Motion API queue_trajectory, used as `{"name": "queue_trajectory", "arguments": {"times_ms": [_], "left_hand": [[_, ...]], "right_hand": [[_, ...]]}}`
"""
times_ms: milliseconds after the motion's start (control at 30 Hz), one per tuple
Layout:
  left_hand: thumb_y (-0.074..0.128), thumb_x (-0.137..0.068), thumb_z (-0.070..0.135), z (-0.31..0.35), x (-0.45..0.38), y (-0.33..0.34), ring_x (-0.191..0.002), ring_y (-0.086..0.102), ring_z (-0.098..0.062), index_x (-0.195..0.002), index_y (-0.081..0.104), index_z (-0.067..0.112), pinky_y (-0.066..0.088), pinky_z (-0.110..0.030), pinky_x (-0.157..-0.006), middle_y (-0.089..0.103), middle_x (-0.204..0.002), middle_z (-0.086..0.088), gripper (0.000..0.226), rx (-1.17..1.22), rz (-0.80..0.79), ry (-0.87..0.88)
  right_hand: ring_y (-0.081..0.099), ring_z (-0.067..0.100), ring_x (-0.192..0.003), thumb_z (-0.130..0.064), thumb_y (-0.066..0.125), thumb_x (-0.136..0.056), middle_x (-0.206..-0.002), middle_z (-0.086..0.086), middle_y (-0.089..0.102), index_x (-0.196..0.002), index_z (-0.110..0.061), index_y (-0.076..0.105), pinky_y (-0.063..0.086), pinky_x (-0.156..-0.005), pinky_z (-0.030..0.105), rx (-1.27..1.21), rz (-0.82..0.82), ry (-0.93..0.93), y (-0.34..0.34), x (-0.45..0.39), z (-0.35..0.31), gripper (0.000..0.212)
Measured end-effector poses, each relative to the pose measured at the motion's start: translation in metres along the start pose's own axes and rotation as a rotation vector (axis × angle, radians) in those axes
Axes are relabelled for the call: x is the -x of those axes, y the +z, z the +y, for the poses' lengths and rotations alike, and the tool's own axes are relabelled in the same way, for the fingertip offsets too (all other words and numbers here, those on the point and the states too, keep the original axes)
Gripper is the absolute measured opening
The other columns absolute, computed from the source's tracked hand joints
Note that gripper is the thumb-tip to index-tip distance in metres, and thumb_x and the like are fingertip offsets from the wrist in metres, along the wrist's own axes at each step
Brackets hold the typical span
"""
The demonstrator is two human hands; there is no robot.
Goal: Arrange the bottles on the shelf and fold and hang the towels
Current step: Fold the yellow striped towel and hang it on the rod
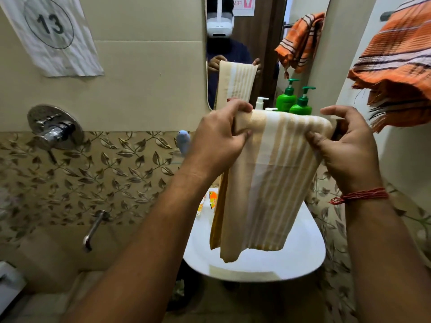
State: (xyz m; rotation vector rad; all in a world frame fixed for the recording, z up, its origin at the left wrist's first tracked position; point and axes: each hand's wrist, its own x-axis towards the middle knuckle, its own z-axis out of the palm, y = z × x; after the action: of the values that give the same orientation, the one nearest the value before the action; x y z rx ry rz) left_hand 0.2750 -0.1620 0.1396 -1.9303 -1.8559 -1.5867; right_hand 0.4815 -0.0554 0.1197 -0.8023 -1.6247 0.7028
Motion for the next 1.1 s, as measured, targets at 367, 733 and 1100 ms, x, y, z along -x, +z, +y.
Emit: {"name": "queue_trajectory", "arguments": {"times_ms": [367, 733, 1100], "left_hand": [[0.068, -0.091, 0.010, -0.007, -0.013, 0.009, -0.112, 0.062, -0.018, -0.126, 0.062, 0.014, 0.060, -0.035, -0.090, 0.060, -0.119, -0.001, 0.035, 0.196, 0.180, 0.066], [0.068, -0.086, 0.020, -0.013, -0.040, -0.002, -0.111, 0.061, -0.021, -0.126, 0.061, 0.028, 0.059, -0.036, -0.090, 0.050, -0.133, -0.013, 0.041, 0.495, 0.262, -0.085], [0.073, -0.086, 0.007, 0.006, -0.048, -0.010, -0.113, 0.067, -0.029, -0.120, 0.067, 0.016, 0.057, -0.041, -0.091, 0.068, -0.121, -0.014, 0.036, 0.944, 0.068, -0.151]], "right_hand": [[0.058, 0.012, -0.081, -0.014, 0.076, -0.083, -0.099, 0.012, 0.053, -0.115, -0.028, 0.056, 0.054, -0.074, 0.023, -0.017, 0.155, -0.171, -0.008, -0.007, -0.006, 0.040], [0.065, 0.005, -0.091, -0.016, 0.072, -0.089, -0.107, 0.001, 0.052, -0.127, -0.007, 0.051, 0.056, -0.076, 0.021, -0.112, 0.086, -0.263, -0.007, -0.028, -0.051, 0.044], [0.069, 0.012, -0.095, -0.017, 0.076, -0.087, -0.105, 0.008, 0.065, -0.118, -0.014, 0.057, 0.056, -0.080, 0.026, -0.147, 0.140, -0.225, -0.030, -0.013, -0.082, 0.036]]}}
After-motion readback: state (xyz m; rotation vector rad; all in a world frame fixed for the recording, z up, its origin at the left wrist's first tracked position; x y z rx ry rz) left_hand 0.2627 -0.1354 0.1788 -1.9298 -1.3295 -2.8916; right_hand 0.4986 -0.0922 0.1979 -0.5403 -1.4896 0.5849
